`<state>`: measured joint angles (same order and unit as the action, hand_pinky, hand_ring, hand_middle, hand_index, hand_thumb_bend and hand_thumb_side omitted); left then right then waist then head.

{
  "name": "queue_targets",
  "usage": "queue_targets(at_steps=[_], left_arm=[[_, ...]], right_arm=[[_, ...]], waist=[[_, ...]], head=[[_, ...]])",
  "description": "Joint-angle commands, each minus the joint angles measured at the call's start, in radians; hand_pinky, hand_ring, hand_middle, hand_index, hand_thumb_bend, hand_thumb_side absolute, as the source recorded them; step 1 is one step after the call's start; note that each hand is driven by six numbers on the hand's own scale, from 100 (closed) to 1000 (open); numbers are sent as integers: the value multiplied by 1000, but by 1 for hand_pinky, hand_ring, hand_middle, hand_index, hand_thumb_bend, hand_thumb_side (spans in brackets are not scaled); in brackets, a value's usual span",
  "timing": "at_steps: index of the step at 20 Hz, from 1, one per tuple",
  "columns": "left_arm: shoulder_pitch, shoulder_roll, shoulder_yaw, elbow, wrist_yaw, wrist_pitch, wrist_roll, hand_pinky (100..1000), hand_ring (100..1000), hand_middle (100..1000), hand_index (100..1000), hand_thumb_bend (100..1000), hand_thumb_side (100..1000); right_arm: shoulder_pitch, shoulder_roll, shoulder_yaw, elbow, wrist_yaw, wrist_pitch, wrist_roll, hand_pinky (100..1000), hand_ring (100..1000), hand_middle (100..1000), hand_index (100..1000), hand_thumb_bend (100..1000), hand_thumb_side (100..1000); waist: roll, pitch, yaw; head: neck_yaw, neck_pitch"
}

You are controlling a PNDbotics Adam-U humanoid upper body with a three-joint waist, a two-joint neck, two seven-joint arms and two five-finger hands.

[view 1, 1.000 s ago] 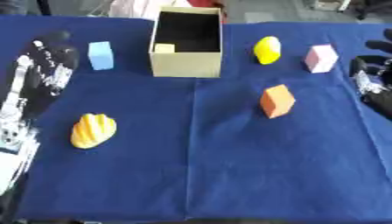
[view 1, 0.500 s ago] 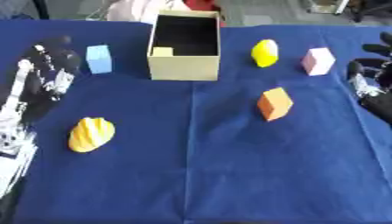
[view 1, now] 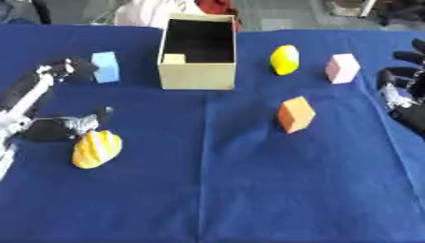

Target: Pick up objects on the table and place them in the box.

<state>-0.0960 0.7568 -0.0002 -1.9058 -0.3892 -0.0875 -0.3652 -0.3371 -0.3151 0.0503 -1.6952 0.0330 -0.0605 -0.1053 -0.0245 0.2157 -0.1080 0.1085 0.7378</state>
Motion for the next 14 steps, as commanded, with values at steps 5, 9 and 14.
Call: queue_targets(at_steps=[5, 9, 14], left_arm=[[32, 168, -10, -28, -73, 17, -132, 793, 756, 785, 877, 533, 460], [29, 158, -32, 6, -125, 47, -137, 782, 749, 785, 885, 565, 476], [18, 134, -69, 54, -180, 56, -151, 770, 733, 756, 876, 553, 437]], right_arm=[[-4, -28, -6, -6, 3, -1, 3, 727, 741, 792, 955, 224, 246], [-5, -29, -3, -4, 2, -1, 7, 727, 740, 791, 956, 224, 246], [-5, -29, -5, -2, 0, 0, 5, 727, 740, 791, 957, 221, 247]], waist=[[15, -27, 6], [13, -26, 3], [10, -27, -3]], head=[[-2, -5], [-3, -9], [-2, -8]])
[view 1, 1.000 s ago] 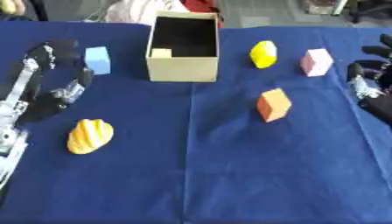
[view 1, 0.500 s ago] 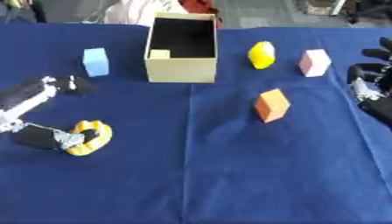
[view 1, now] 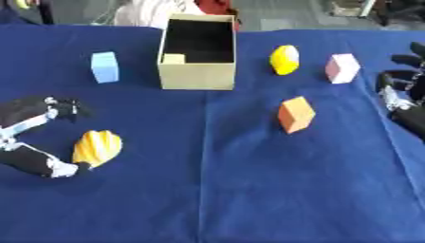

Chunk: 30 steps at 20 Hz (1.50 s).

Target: Pick up objects on the table and place them in the box.

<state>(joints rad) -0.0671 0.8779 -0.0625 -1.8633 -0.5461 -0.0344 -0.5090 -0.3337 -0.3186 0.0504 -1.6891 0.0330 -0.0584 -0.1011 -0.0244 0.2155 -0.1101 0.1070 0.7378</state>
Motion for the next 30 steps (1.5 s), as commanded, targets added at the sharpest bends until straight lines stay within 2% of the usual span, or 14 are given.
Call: queue_targets(at_steps=[1, 2, 5, 6, 12, 14, 16, 17, 21, 25, 30], left_arm=[[-12, 10, -13, 21, -31, 1, -12, 768, 726, 754, 874, 546, 424], [-13, 7, -17, 30, -40, -1, -16, 767, 721, 753, 873, 543, 416], [-20, -8, -23, 54, -76, -1, 2, 750, 668, 722, 851, 499, 316], [-23, -15, -25, 61, -86, 0, 15, 748, 665, 719, 849, 499, 313], [-34, -55, -38, 95, -119, 12, 112, 696, 571, 611, 778, 454, 249], [-37, -65, -42, 104, -127, 15, 143, 671, 526, 560, 739, 430, 193], [-39, -73, -45, 109, -137, 19, 179, 643, 484, 511, 701, 394, 125], [-41, -77, -46, 111, -142, 21, 200, 616, 441, 463, 658, 331, 100], [-48, -83, -47, 107, -151, 33, 285, 572, 366, 384, 580, 227, 100], [-66, -70, -29, 60, -125, 41, 319, 581, 363, 380, 581, 224, 100], [-144, 2, -4, -38, -75, 40, 303, 601, 375, 392, 596, 237, 100]], right_arm=[[-8, -25, -5, -8, 0, -2, 1, 727, 740, 791, 957, 221, 247], [-7, -26, -5, -8, -1, -2, 0, 727, 740, 791, 957, 220, 247], [-7, -25, -6, -7, -3, -2, -1, 727, 739, 788, 957, 218, 248], [-8, -24, -5, -7, -3, -2, -1, 727, 739, 788, 957, 218, 248], [-9, -23, -3, -4, -4, -1, 3, 728, 740, 789, 958, 212, 250], [-9, -23, -3, -3, -5, 0, 4, 729, 741, 790, 959, 189, 254], [-9, -23, -3, -2, -6, 0, 5, 729, 741, 790, 959, 183, 257], [-9, -23, -3, -2, -6, 0, 5, 729, 741, 790, 959, 176, 259], [-9, -23, -3, -2, -6, 1, 5, 729, 741, 789, 960, 166, 262], [-7, -24, -4, 1, -7, 1, 7, 730, 742, 790, 961, 162, 263], [-6, -24, -4, 3, -9, 1, 9, 730, 742, 790, 961, 162, 264]], waist=[[10, -26, -1], [9, -26, -1], [8, -25, 1], [8, -25, 2], [4, -24, 5], [2, -24, 5], [1, -25, 5], [1, -25, 5], [-1, -25, 6], [-2, -27, 6], [-1, -31, 4]], head=[[0, -8], [0, -7], [1, -8], [1, -8], [2, -8], [2, -8], [2, -8], [2, -8], [2, -8], [1, -7], [4, -4]])
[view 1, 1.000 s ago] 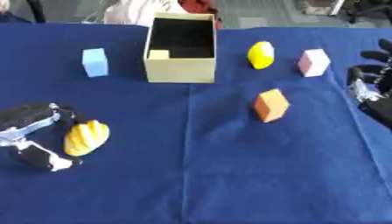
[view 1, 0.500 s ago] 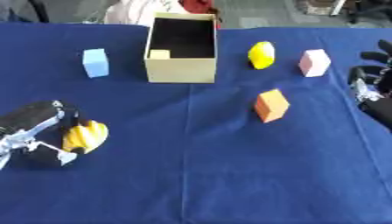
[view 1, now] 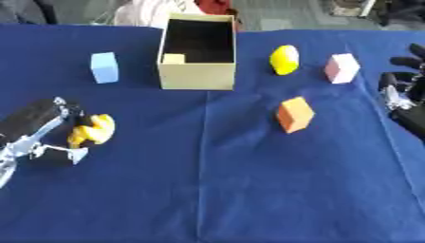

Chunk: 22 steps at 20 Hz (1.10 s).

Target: Pick up objects on the table and place them in the box.

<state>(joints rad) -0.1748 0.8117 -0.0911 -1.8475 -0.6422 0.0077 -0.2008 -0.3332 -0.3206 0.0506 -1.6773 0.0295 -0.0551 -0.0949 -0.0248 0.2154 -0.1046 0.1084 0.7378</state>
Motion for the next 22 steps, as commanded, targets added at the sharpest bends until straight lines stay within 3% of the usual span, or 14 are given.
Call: queue_targets(at_steps=[1, 5, 9, 15, 22], left_arm=[[-58, 80, 25, -61, 34, 0, -10, 605, 379, 395, 599, 239, 100], [-198, 111, 3, -39, 62, 2, -39, 608, 382, 397, 601, 245, 100], [-389, 80, -64, 117, 114, 17, -59, 607, 378, 393, 599, 249, 100], [-606, -58, -139, 439, 40, -7, -54, 623, 408, 418, 623, 266, 100], [-749, -228, -132, 741, -115, -85, 43, 654, 445, 453, 656, 297, 104]], right_arm=[[-6, -22, -3, -8, -6, -3, 4, 730, 742, 790, 961, 160, 265], [-4, -21, 3, -4, -8, -3, 10, 730, 742, 790, 962, 156, 265], [-4, -18, 12, 0, -13, -3, 19, 730, 742, 790, 963, 151, 267], [-3, -15, 19, 4, -20, -3, 28, 731, 742, 790, 964, 150, 268], [-11, -5, 32, 5, -29, -4, 42, 731, 741, 789, 965, 144, 271]], waist=[[0, -31, -3], [0, -35, -12], [-2, -40, -25], [-7, -41, -47], [-10, -36, -79]], head=[[3, -4], [8, -2], [16, 1], [22, 0], [42, -12]])
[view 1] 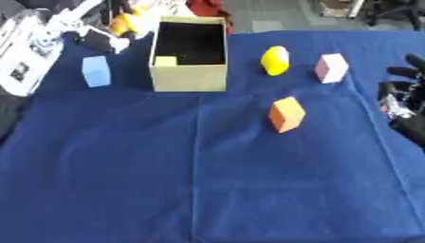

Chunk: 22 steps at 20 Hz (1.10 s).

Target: Pick up objects on the table and place them in the box.

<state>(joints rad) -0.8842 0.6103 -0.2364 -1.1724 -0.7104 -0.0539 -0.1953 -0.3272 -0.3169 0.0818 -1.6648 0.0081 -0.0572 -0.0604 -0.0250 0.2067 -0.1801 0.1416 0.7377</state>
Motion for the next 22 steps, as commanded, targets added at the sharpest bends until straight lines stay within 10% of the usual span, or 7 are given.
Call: queue_targets(at_steps=[1, 8, 10, 14, 22], left_arm=[[-52, -44, 17, 90, -65, -32, 56, 662, 457, 463, 666, 313, 128], [-90, -109, 42, 192, -178, -50, 131, 793, 734, 767, 895, 601, 463], [-90, -109, 53, 198, -178, -43, 160, 808, 758, 804, 919, 567, 579], [-84, -81, 68, 155, -85, -24, 200, 821, 776, 820, 927, 691, 600], [-38, 79, 90, -88, 169, 20, 127, 821, 752, 782, 889, 613, 549]], right_arm=[[-19, -8, 3, -7, -9, -2, 11, 731, 741, 789, 965, 144, 271], [-22, -2, 8, -5, -14, -3, 19, 732, 740, 787, 965, 138, 273], [-22, -2, 7, -5, -14, -3, 20, 732, 739, 786, 965, 131, 274], [-20, -4, 4, -4, -13, -4, 18, 732, 738, 782, 964, 130, 274], [-15, -12, -3, 0, -12, -3, 15, 732, 735, 777, 964, 120, 281]], waist=[[-10, -26, -8], [-10, -23, -25], [-9, -23, -26], [-8, -22, -21], [-6, -20, 3]], head=[[13, -14], [31, -22], [30, -23], [24, -26], [11, -30]])
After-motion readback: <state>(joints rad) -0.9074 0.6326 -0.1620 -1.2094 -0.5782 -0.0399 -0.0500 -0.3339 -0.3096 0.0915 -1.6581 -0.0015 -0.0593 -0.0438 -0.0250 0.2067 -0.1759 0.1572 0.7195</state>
